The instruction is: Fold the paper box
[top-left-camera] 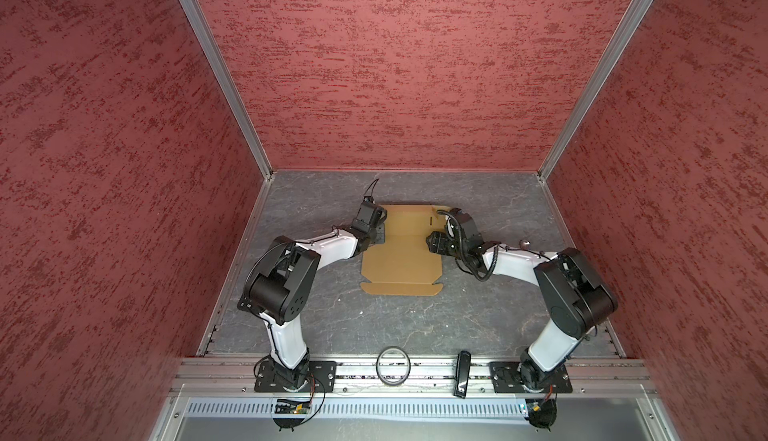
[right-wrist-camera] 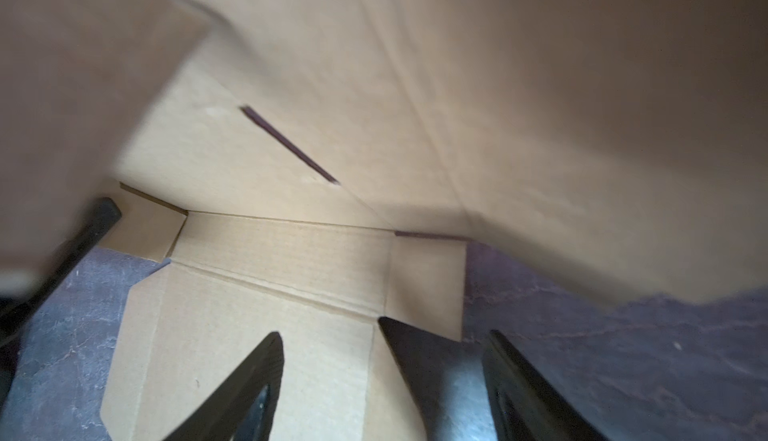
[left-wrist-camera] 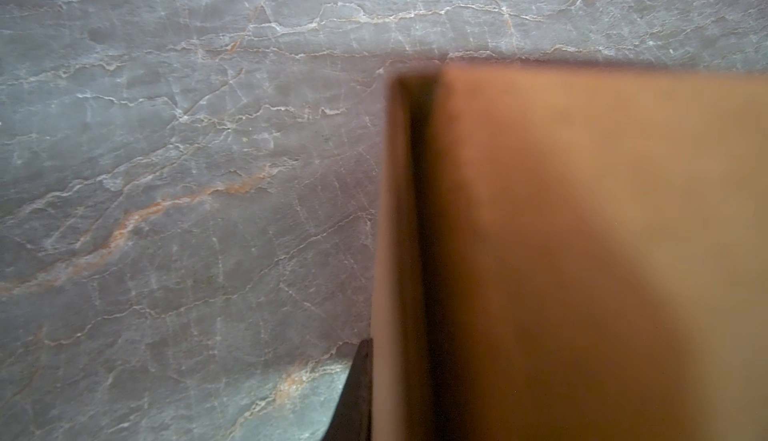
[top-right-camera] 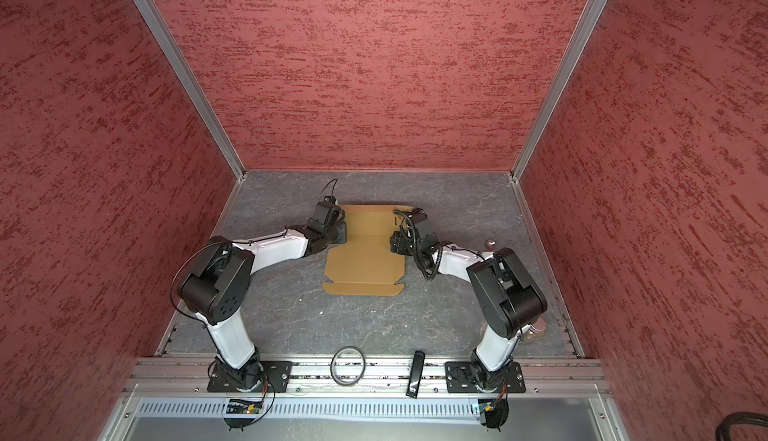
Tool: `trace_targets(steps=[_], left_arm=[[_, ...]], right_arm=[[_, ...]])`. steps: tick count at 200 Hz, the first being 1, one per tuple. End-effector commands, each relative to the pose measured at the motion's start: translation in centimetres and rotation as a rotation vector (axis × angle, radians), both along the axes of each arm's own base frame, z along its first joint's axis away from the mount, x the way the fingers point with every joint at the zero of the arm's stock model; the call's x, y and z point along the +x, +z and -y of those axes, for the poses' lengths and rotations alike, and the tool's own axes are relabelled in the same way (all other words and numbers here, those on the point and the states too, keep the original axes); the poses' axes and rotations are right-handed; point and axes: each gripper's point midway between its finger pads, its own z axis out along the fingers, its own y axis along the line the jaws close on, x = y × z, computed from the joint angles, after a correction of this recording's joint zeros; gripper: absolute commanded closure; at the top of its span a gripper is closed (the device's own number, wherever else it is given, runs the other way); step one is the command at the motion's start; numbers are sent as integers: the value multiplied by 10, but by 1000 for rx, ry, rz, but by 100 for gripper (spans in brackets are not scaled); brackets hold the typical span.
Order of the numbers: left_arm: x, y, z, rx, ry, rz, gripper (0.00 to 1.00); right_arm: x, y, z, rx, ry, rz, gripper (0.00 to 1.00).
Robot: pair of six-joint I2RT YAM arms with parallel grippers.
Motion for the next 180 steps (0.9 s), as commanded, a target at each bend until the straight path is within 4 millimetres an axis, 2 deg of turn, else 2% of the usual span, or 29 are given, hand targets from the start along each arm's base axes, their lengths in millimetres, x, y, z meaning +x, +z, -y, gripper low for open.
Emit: trace_targets(steps=[1, 60, 136, 180], left_arm=[[5, 7, 2, -17, -5, 6, 90], [5, 5, 5, -27, -14, -6, 90], [6, 1, 7, -18, -15, -14, 90], [5, -1, 10, -18, -24, -17, 90]], right_arm=[[7, -1, 3, 1, -23, 36, 22], [12, -1, -13, 64, 34, 61, 22], [12, 24, -29, 109, 126, 144, 27], [8, 20, -42, 117, 180, 138, 29]])
